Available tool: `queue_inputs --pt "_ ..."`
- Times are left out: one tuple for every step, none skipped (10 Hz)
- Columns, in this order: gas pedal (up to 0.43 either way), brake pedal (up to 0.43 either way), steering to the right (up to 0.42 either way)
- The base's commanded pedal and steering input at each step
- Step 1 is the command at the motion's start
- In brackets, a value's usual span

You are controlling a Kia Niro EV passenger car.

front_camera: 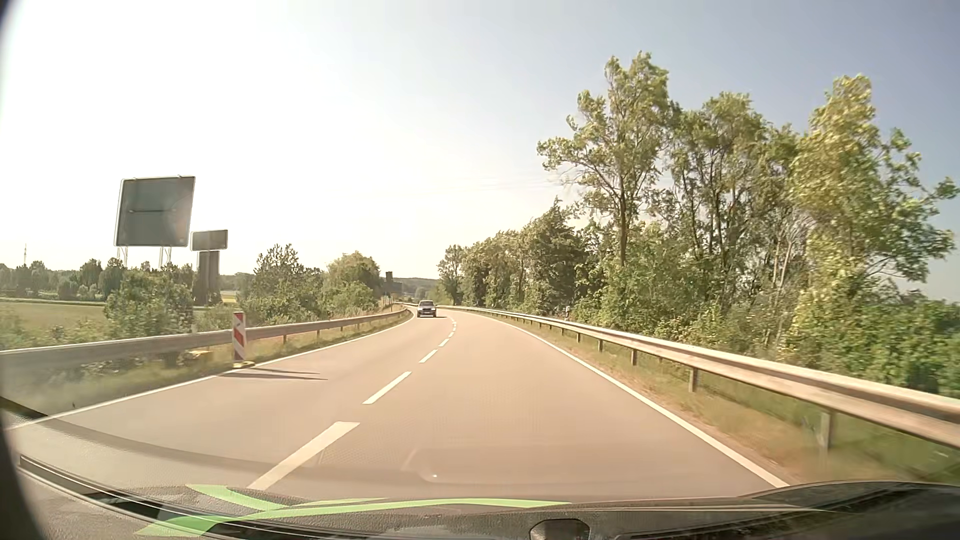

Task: Follow the waypoints while adhering to traffic rules and regulations

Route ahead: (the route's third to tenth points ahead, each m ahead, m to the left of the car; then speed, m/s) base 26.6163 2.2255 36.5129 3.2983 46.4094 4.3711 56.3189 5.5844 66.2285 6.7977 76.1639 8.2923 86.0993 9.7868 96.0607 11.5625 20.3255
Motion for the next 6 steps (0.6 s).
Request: queue_inputs --pt "0.228 0.0 -0.013" --pt "0.22 0.0 -0.014" --pt "0.209 0.0 -0.014" --pt "0.189 0.0 -0.014" --pt "0.169 0.0 -0.015" --pt "0.169 0.0 -0.017"
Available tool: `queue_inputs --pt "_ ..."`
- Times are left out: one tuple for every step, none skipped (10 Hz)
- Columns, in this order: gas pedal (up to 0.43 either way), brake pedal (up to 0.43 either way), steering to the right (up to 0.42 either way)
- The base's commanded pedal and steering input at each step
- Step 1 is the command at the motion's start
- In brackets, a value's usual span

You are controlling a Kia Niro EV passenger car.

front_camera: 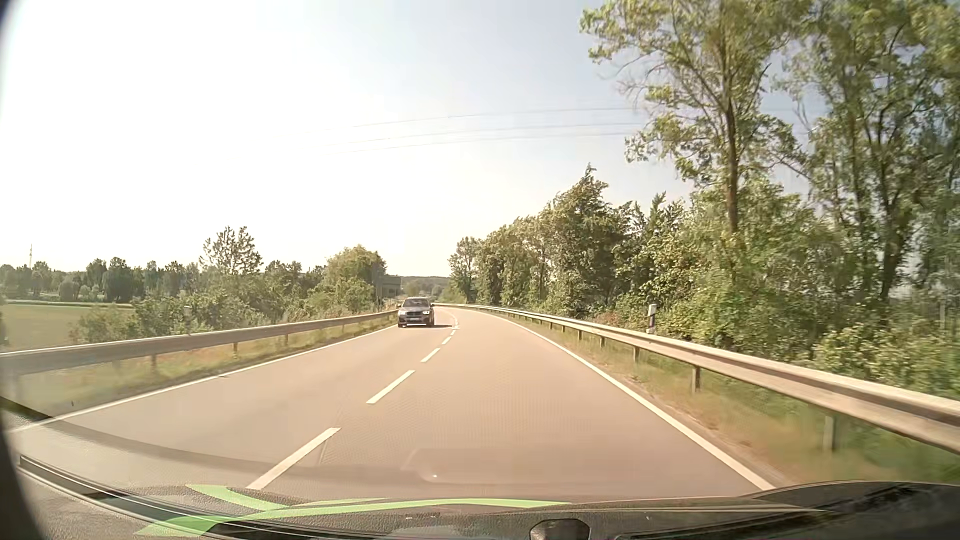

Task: Follow the waypoints while adhering to traffic rules and regulations

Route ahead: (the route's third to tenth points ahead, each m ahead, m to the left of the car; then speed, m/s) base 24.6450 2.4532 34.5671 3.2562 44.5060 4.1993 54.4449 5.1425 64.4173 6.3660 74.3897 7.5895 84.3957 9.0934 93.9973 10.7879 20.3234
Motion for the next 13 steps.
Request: queue_inputs --pt "0.169 0.0 -0.017" --pt "0.15 0.0 -0.017" --pt "0.15 0.0 -0.017" --pt "0.15 0.0 -0.016" --pt "0.138 0.0 -0.013" --pt "0.13 0.0 -0.013" --pt "0.13 0.0 -0.012" --pt "0.118 0.0 -0.012" --pt "0.098 0.0 -0.011" --pt "0.067 0.0 -0.011" --pt "0.047 0.0 -0.011" --pt "0.028 0.0 -0.011" --pt "0.008 0.0 -0.011"
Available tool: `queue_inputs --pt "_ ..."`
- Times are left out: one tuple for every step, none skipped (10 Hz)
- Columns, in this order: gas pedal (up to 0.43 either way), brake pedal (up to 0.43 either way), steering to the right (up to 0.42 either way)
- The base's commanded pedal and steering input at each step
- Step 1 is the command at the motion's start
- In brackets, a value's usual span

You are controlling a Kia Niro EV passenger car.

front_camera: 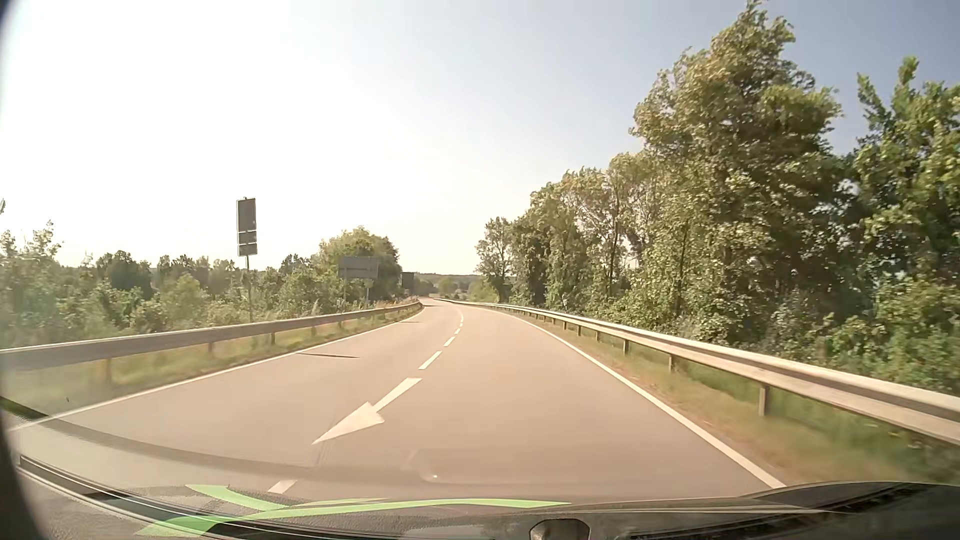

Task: Follow the waypoints while adhering to traffic rules and regulations

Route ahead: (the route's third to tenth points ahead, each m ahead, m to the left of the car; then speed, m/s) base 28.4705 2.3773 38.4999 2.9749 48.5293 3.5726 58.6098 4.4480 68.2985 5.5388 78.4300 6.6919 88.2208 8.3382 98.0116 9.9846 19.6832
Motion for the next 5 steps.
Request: queue_inputs --pt "0.0 0.0 -0.011" --pt "0.0 0.0 -0.011" --pt "0.0 0.0 -0.011" --pt "0.0 0.0 -0.011" --pt "0.0 0.0 -0.011"
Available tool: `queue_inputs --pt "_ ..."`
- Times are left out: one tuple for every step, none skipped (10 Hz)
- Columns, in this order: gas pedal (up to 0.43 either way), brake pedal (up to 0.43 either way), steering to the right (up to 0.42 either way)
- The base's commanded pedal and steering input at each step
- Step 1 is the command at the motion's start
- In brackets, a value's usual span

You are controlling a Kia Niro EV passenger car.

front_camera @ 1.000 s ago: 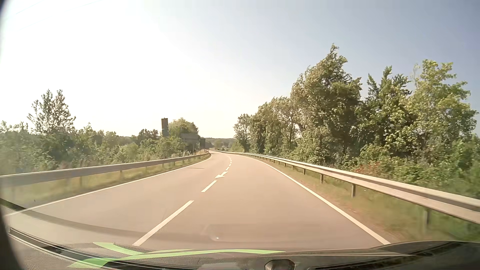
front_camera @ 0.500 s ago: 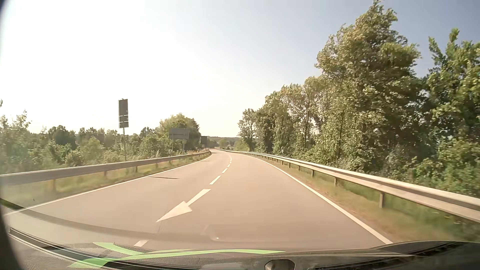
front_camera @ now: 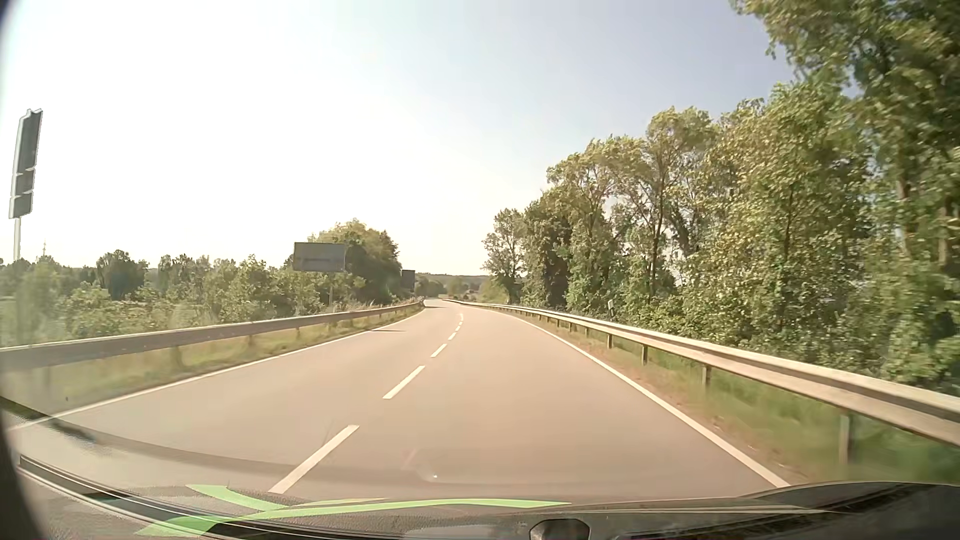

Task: Follow the waypoints while adhering to traffic rules and regulations

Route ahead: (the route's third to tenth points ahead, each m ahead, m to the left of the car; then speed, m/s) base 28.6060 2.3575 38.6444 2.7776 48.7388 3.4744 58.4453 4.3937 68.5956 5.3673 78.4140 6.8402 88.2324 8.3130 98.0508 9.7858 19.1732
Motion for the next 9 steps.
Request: queue_inputs --pt "0.028 0.0 -0.01" --pt "0.098 0.0 -0.01" --pt "0.098 0.0 -0.01" --pt "0.098 0.0 -0.01" --pt "0.098 0.0 -0.01" --pt "0.098 0.0 -0.01" --pt "0.098 0.0 -0.01" --pt "0.098 0.0 -0.011" --pt "0.118 0.0 -0.013"
